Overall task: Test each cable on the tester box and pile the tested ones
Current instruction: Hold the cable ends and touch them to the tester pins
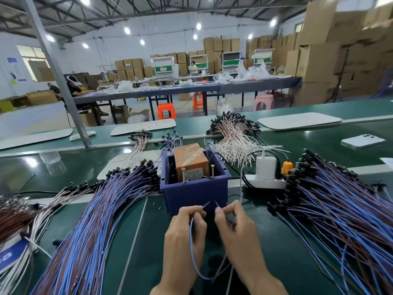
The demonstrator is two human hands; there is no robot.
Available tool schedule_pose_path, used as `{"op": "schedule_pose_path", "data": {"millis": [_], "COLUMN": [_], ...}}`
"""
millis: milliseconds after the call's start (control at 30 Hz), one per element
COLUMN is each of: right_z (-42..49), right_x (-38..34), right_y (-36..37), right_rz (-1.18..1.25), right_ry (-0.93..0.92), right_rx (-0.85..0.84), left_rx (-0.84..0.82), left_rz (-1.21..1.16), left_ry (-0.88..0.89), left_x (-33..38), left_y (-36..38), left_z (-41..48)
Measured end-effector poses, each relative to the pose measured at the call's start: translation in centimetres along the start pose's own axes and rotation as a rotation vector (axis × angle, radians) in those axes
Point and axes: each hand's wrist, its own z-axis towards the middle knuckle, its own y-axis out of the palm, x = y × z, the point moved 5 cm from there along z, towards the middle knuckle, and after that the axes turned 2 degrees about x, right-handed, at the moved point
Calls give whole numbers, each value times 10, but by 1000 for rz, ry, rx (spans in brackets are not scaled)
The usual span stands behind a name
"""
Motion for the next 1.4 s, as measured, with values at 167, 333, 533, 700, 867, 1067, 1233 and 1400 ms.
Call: {"op": "schedule_pose_path", "data": {"millis": [167,333,533,700,867,1067,1233,1400], "right_z": [0,1,3,10,12,11,12,14], "right_x": [3,7,-2,-1,-3,-7,-7,-3], "right_y": [-3,-4,0,4,10,12,10,8], "right_rz": [-16,24,53,14,-40,-19,-7,-39], "right_ry": [4,64,39,-31,-113,-163,-141,-134], "right_rx": [67,126,159,204,229,190,185,224], "left_rx": [30,125,260,366,434,240,95,134], "left_rz": [-86,-144,-113,-200,-195,-159,-100,-80], "left_ry": [-88,-154,-200,-346,-391,-210,-91,-118], "left_x": [-8,-12,-24,-42,-41,-22,-12,-14], "left_y": [-2,-9,-18,-16,-17,-3,3,0], "left_z": [1,5,15,21,26,18,16,20]}}
